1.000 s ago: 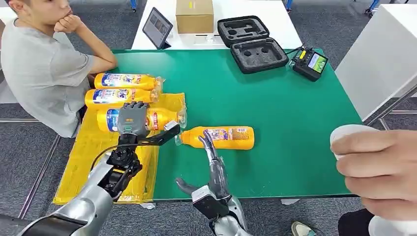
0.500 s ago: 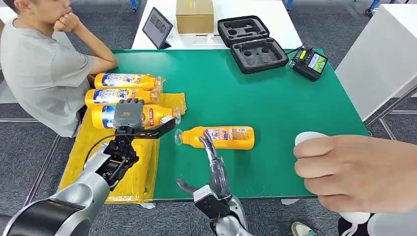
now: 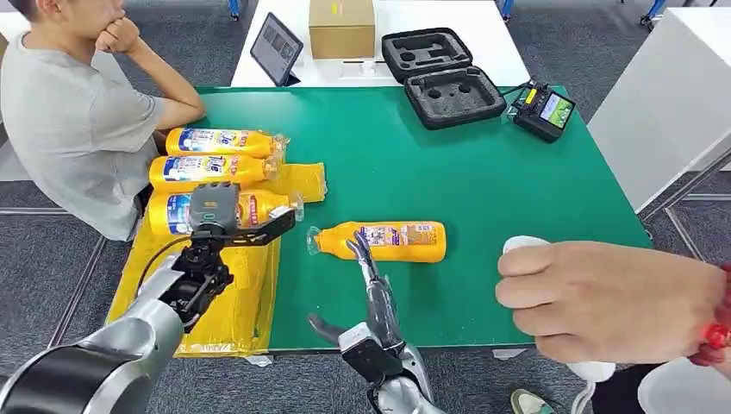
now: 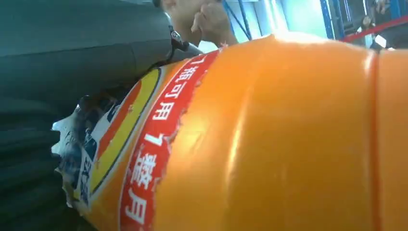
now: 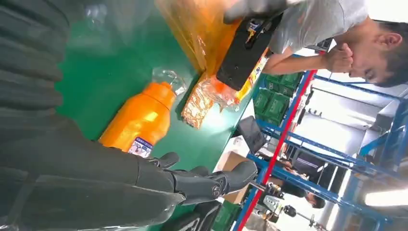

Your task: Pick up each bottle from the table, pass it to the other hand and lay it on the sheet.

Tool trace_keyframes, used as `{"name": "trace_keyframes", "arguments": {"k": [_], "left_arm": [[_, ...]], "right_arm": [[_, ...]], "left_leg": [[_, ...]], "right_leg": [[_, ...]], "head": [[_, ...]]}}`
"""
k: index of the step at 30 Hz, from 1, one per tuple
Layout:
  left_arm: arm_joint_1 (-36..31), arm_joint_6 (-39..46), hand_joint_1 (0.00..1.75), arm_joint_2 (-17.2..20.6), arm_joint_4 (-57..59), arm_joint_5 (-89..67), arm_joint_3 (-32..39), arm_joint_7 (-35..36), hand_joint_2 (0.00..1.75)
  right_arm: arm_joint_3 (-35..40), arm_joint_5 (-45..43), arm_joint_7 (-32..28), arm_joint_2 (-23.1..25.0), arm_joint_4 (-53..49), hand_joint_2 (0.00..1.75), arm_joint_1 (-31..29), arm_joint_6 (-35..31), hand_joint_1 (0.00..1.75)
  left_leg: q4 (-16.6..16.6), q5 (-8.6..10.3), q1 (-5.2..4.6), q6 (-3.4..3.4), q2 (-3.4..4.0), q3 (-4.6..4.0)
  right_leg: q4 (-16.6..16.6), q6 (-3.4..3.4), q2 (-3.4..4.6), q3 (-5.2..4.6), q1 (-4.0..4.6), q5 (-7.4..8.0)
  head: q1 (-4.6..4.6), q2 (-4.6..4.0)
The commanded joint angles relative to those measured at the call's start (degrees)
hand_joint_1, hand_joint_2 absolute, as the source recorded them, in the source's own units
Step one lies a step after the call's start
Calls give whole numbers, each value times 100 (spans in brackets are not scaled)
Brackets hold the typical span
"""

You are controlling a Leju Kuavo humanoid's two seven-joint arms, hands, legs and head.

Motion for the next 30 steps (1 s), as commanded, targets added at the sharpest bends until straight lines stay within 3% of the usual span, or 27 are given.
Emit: {"name": "trace_keyframes", "arguments": {"k": [1,5,6,7,8,11,12,14,15,17,18,20,21,23,24,25,30], "left_arm": [[-301,-93,175,125,582,55,178,-45,175],[-242,-118,175,115,615,184,280,-260,175],[-222,-144,166,110,628,203,292,-302,175],[-189,-155,147,109,628,282,362,-365,175],[-189,-155,143,109,628,282,362,-365,175],[-189,-155,141,109,628,282,362,-365,175],[-156,-147,148,121,633,303,383,-375,175],[-124,-201,141,127,640,392,460,-459,175],[-107,-224,148,137,651,392,461,-475,175],[-86,-219,127,149,651,389,462,-464,175],[-86,-219,131,149,651,389,462,-464,0],[-63,-284,131,178,664,360,447,-418,0],[-46,-279,72,196,653,368,462,-391,0],[-18,-273,73,221,638,383,485,-381,0],[10,-250,66,252,633,380,492,-363,0],[16,-243,10,258,630,379,496,-354,0],[81,-211,0,320,617,357,500,-339,0]], "right_arm": [[168,-118,9,-132,466,175,-323,54,0],[211,-185,9,-148,504,175,-330,43,0],[209,-200,9,-143,522,175,-334,43,0],[228,-216,9,-150,527,175,-337,46,0],[228,-216,9,-150,527,175,-337,46,0],[228,-216,9,-150,527,175,-337,46,0],[233,-224,9,-146,535,175,-336,53,0],[244,-245,9,-152,551,175,-342,64,0],[250,-245,9,-155,562,175,-345,62,0],[255,-254,9,-158,561,175,-347,71,0],[255,-254,9,-158,561,175,-347,71,0],[282,-263,9,-157,573,175,-354,84,0],[291,-271,9,-150,587,175,-364,99,0],[314,-275,9,-144,615,175,-389,108,0],[332,-277,9,-132,642,175,-415,118,0],[344,-280,9,-134,648,175,-422,126,0],[408,-305,9,-141,713,175,-479,154,0]], "left_leg": [[-1,-4,2,-5,5,10],[-1,-7,5,-8,4,18],[-1,-7,5,-7,4,17],[-2,-5,2,-5,5,13],[0,-12,7,-9,7,26],[0,-11,5,-8,8,22],[-2,-6,3,-6,5,14],[-3,-6,3,-6,5,15],[-3,-5,2,-5,5,13],[-3,-8,4,-7,8,18],[-1,-14,6,-11,9,32],[-1,-8,5,-7,7,17],[-3,-5,2,-6,7,13],[-2,-10,5,-9,13,24],[-2,-7,4,-7,10,16],[-2,-5,2,-5,9,11],[-4,-6,2,-6,11,17]], "right_leg": [[-2,-4,8,8,2,-1],[-3,-6,10,17,5,-4],[-2,-5,9,15,4,-4],[-2,-4,9,10,1,-2],[-3,-7,13,24,6,-7],[-2,-6,14,19,5,-5],[-2,-4,10,11,3,-3],[-3,-4,9,13,3,-3],[-3,-4,9,11,2,-2],[-4,-5,13,16,3,-3],[-2,-8,17,28,5,-9],[-3,-5,12,15,4,-4],[-3,-4,11,10,2,-2],[-3,-7,19,19,5,-5],[-3,-5,15,13,3,-2],[-2,-4,13,8,2,-1],[-2,-5,16,12,1,-2]], "head": [[-2,0],[-2,0],[-2,0],[-2,0],[0,0],[0,0],[-2,0],[0,0],[-2,0],[-2,0],[-2,0],[0,0],[-2,0],[-2,0],[0,0],[-2,0],[-2,0]]}}
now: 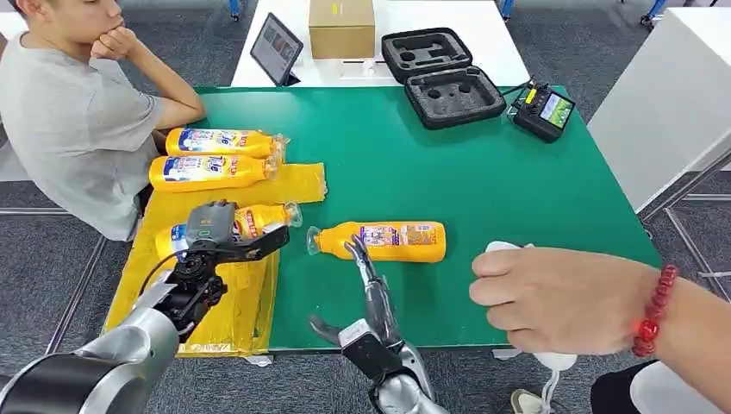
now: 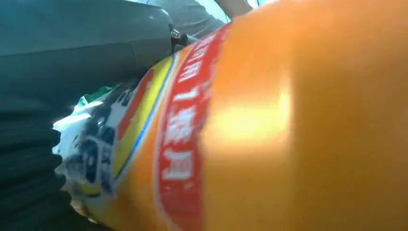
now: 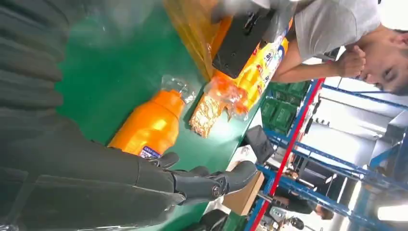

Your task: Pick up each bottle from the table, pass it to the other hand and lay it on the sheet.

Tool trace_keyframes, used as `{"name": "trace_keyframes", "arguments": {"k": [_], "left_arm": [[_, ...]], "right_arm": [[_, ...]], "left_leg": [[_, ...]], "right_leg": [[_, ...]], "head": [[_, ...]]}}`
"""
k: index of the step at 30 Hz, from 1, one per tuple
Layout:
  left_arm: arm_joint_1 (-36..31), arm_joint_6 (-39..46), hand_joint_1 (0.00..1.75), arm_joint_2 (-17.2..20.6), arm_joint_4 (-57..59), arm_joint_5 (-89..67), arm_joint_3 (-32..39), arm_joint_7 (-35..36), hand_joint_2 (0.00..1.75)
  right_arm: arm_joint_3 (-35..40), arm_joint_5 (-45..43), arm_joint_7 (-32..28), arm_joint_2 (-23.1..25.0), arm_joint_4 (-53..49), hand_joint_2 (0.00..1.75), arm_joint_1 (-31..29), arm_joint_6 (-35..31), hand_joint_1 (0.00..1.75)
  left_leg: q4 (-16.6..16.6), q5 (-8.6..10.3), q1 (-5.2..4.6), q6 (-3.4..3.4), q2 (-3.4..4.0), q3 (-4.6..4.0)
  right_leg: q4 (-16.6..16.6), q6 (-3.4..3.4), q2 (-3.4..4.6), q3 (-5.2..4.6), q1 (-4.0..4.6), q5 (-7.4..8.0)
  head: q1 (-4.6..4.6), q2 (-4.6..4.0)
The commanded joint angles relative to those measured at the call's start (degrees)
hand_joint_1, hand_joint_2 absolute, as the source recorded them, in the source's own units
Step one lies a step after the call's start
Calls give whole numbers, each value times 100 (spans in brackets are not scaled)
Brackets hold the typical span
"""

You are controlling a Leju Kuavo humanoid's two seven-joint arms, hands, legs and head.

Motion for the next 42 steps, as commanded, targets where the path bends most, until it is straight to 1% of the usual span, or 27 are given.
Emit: {"name": "trace_keyframes", "arguments": {"k": [1,2,6,7,10,11,13,16,28,29,30,32,37,40,41,42], "left_arm": [[-72,-10,0,210,309,-19,118,57,0],[-72,-10,0,210,309,-19,118,57,0],[-36,-27,0,243,312,3,145,25,0],[-30,-61,0,248,322,6,149,17,0],[-30,-61,0,248,322,6,149,17,0],[-30,-61,0,248,322,6,149,17,0],[-19,-94,0,258,328,17,162,15,0],[6,-129,0,270,323,12,164,3,0],[33,-127,0,223,315,-30,123,-73,0],[33,-127,0,223,315,-30,123,-73,175],[43,-116,0,207,308,-27,123,-91,175],[43,-116,0,207,308,-27,123,-91,175],[47,-107,0,205,304,-52,99,-112,175],[25,189,0,68,225,56,154,-432,175],[14,255,0,-58,169,268,294,-687,175],[6,252,0,-138,143,412,377,-883,175]], "right_arm": [[233,-52,9,-80,413,175,-304,44,0],[233,-52,9,-80,413,175,-304,44,0],[265,-64,9,-84,444,175,-340,67,0],[272,-65,9,-81,460,175,-354,76,0],[272,-65,9,-81,460,175,-354,76,0],[272,-65,9,-81,460,175,-354,76,0],[282,-66,9,-77,496,175,-372,93,0],[305,-67,9,-77,538,175,-391,98,0],[335,-72,9,-99,552,175,-405,84,0],[335,-72,9,-99,552,175,-405,84,0],[339,-76,9,-107,563,175,-402,84,0],[339,-76,9,-107,563,175,-402,84,0],[341,-79,9,-106,564,175,-403,71,0],[307,-104,9,-89,592,175,-412,-1,0],[271,-114,9,-82,593,175,-418,-24,0],[250,-107,9,-83,584,175,-420,-46,0]], "left_leg": [[-3,-5,3,-5,9,13],[-4,-9,3,-8,11,23],[-2,-5,2,-5,7,12],[-1,-13,6,-9,11,26],[-3,-4,2,-5,6,11],[-2,-9,4,-8,8,23],[-3,-2,1,-4,3,8],[0,-11,6,-9,9,24],[-1,-8,4,-7,3,18],[-3,-3,1,-5,3,11],[1,-11,5,-9,4,24],[-1,-5,4,-5,2,14],[0,-9,4,-8,1,20],[-1,-10,5,-8,0,25],[-2,-4,2,-5,-4,13],[-1,-7,5,-7,-4,20]], "right_leg": [[-4,-4,13,10,2,-1],[-4,-6,18,18,3,-4],[-2,-3,11,9,1,-2],[-3,-7,18,23,5,-7],[-3,-4,10,9,1,-1],[-2,-6,15,19,3,-5],[-3,-3,6,6,0,-1],[-1,-8,15,20,5,-6],[-2,-5,8,16,3,-5],[-2,-3,7,8,0,-2],[-1,-7,11,22,4,-8],[-3,-4,6,12,3,-3],[-2,-6,7,18,3,-6],[-3,-6,7,23,4,-7],[-2,-3,1,12,1,-4],[-3,-5,2,19,4,-6]], "head": [[0,0],[0,0],[2,0],[0,0],[0,0],[0,0],[2,0],[0,0],[0,0],[2,0],[0,0],[0,0],[0,0],[0,0],[0,0],[0,0]]}}
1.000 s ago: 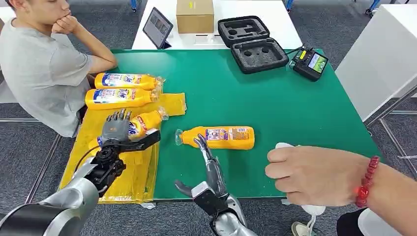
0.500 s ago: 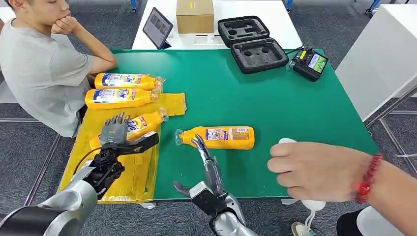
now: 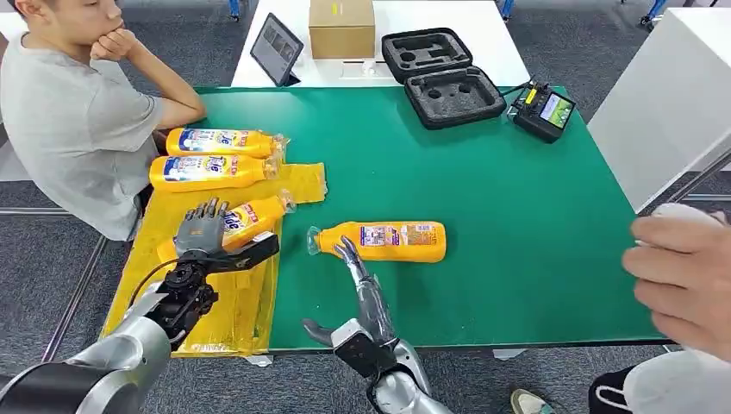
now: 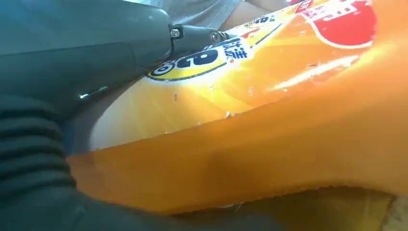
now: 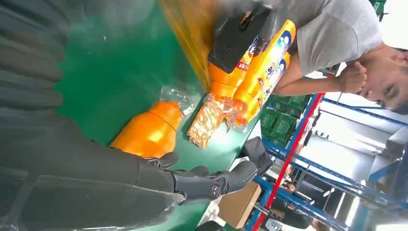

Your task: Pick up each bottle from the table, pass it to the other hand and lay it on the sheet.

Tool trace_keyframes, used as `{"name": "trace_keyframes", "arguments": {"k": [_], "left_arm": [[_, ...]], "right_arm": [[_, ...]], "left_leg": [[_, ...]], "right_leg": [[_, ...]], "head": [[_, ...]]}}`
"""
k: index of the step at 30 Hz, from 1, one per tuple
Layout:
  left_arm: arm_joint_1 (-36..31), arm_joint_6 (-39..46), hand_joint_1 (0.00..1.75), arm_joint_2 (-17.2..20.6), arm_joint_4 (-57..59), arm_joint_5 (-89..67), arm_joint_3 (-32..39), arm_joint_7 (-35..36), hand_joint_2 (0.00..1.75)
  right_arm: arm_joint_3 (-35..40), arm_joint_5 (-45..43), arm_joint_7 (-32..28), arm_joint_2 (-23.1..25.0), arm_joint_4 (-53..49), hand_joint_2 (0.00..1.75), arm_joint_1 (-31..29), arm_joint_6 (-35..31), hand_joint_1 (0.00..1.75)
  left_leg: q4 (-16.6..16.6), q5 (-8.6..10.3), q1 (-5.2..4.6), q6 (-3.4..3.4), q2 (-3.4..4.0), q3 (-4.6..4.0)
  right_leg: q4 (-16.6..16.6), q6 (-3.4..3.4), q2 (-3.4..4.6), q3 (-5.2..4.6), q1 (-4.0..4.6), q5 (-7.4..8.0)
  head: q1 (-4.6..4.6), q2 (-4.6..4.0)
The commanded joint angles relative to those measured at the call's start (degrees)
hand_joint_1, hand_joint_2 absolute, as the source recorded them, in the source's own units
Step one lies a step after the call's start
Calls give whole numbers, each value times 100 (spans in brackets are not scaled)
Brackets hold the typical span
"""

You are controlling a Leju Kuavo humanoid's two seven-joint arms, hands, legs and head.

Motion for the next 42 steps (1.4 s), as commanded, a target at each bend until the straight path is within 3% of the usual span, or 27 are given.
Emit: {"name": "trace_keyframes", "arguments": {"k": [1,2,6,11,26,30,31,35,40,42], "left_arm": [[-183,296,0,-461,68,606,374,-1100,175],[-132,262,0,-609,-35,806,448,-1444,0],[251,222,0,-847,-440,1040,233,-2059,0],[608,817,0,-778,-882,1048,-102,-2116,0],[927,1078,0,-751,-1619,1216,-690,-2127,0],[1386,1243,0,-778,-2720,2013,-1207,-2674,0],[1621,1203,0,-787,-3160,2505,-1361,-2935,175],[2318,927,0,-674,-4113,4089,-1845,-3536,175],[2413,974,0,-659,-4145,4121,-1895,-3574,175],[2499,912,0,-625,-4238,4751,-1942,-3888,175]], "right_arm": [[6,-73,9,-73,321,175,-253,-147,0],[-26,-51,9,-84,299,175,-241,-179,0],[-80,13,9,-83,277,175,-182,-194,0],[-40,95,9,-138,171,175,-65,-263,0],[-82,182,9,-221,30,175,113,-395,0],[-436,698,9,-214,-400,175,345,-516,0],[-828,1203,9,-129,-696,175,529,-516,0],[-1996,2728,9,147,-1565,175,1022,-516,0],[-1979,2648,9,62,-1592,175,1035,-516,0],[-2554,3406,9,267,-1794,175,1114,-516,0]], "left_leg": [[0,-3,2,-4,-11,7],[5,-6,5,-5,-28,12],[6,-13,4,-6,-28,23],[-4,-8,-4,-6,-9,18],[0,-10,5,-7,-7,17],[-2,-5,1,-5,-7,6],[1,-11,4,-7,-14,13],[-2,-9,-4,-5,-11,9],[-1,-10,-1,-4,-8,2],[3,-14,0,-8,-14,4]], "right_leg": [[-1,-3,-7,10,2,-5],[1,-3,-22,20,4,-12],[0,-5,-21,32,3,-17],[-6,-5,-3,19,-5,-7],[-4,-6,-2,17,4,-8],[-3,-4,-4,5,1,-5],[-1,-5,-8,15,3,-12],[1,-4,-7,7,-4,-12],[-2,-4,-5,2,0,-8],[1,-6,-9,6,1,-11]], "head": [[0,0],[0,0],[2,0],[0,0],[0,0],[0,0],[0,0],[0,0],[-2,0],[0,0]]}}
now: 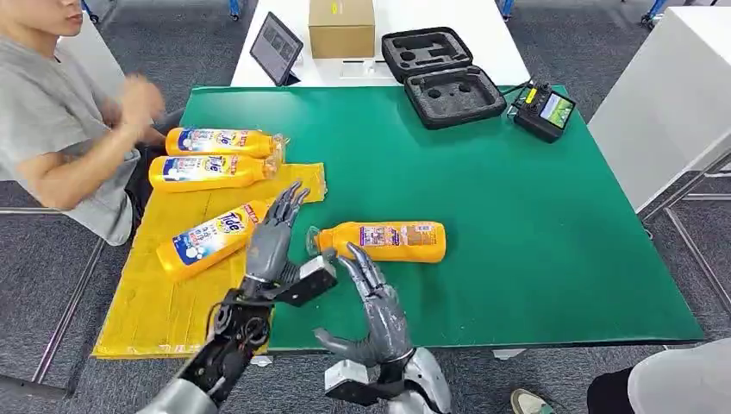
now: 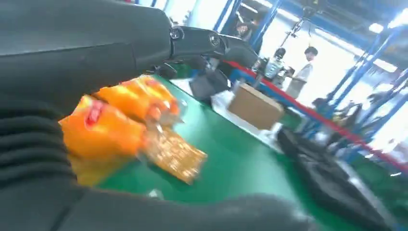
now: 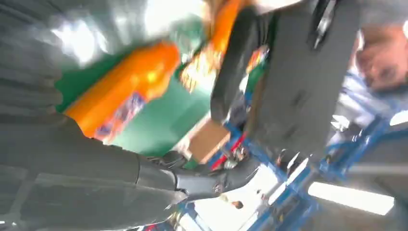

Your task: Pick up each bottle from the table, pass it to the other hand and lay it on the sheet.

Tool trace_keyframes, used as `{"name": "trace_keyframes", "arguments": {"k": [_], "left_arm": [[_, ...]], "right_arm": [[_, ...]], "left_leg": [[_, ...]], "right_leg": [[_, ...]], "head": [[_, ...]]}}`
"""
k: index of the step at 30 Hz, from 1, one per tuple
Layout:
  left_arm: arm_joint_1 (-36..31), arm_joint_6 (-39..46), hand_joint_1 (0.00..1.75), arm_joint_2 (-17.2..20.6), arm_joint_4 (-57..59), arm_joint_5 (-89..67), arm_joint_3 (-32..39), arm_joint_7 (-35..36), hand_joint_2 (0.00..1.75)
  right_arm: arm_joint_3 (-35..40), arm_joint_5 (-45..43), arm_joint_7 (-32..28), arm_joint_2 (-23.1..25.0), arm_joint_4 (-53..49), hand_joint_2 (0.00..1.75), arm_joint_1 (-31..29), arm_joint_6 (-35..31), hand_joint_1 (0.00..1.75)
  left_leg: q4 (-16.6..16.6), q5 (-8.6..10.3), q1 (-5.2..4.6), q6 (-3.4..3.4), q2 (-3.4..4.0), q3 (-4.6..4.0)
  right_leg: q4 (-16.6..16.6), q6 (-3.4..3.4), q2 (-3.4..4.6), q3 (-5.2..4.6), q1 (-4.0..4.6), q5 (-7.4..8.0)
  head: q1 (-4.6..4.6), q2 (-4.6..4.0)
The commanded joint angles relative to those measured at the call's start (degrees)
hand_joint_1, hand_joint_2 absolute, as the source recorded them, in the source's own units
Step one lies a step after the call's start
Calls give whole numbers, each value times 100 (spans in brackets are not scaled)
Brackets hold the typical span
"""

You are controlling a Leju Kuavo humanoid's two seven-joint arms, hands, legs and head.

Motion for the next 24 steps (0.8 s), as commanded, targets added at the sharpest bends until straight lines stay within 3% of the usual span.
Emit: {"name": "trace_keyframes", "arguments": {"k": [1,6,10,15,19,24], "left_arm": [[562,-179,0,213,-881,1097,-583,-524,175],[1033,-339,0,467,-1527,2559,-1193,-735,175],[1011,-61,0,632,-2033,3254,-1703,-735,175],[936,43,0,641,-2088,3475,-1670,-735,175],[1012,-449,0,569,-2205,4210,-1500,-735,175],[1071,-718,0,465,-2227,4362,-1385,-735,175]], "right_arm": [[-1698,1046,9,333,-784,175,330,-24,0],[-2281,1060,9,72,-557,175,155,-24,0],[-3040,1905,9,225,-487,175,-78,-24,0],[-3074,1821,9,232,-538,175,-76,-24,0],[-3200,1613,9,189,-496,175,-118,-24,0],[-3904,2137,9,209,-268,175,-384,-24,0]], "left_leg": [[0,-1,0,-5,-5,7],[-9,-6,-1,-7,-7,28],[-2,-7,0,-4,-6,26],[-1,-4,0,-5,-5,19],[3,-10,2,-9,1,27],[-1,-6,1,-4,-6,26]], "right_leg": [[2,-4,-1,6,-1,-3],[-7,-6,0,26,-2,-6],[-3,-5,-2,28,0,-9],[-2,-5,-4,23,1,-4],[2,-9,4,28,2,-8],[-5,-5,-4,30,2,-5]], "head": [[2,0],[-2,0],[0,0],[2,0],[0,0],[0,0]]}}
